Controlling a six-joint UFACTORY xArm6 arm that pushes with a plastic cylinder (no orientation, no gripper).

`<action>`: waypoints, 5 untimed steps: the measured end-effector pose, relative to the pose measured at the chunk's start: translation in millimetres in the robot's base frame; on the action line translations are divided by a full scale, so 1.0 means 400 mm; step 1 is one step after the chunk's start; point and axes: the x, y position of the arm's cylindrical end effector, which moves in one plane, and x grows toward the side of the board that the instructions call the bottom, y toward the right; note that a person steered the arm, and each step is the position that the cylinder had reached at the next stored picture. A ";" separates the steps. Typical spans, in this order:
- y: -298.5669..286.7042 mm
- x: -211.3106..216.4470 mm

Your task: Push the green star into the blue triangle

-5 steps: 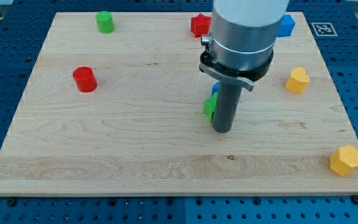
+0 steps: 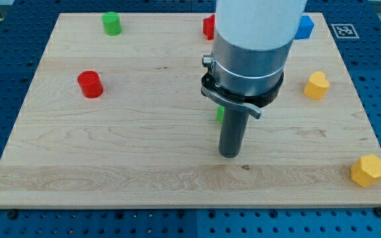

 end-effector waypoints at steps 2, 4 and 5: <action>-0.005 -0.029; -0.020 -0.135; -0.018 -0.138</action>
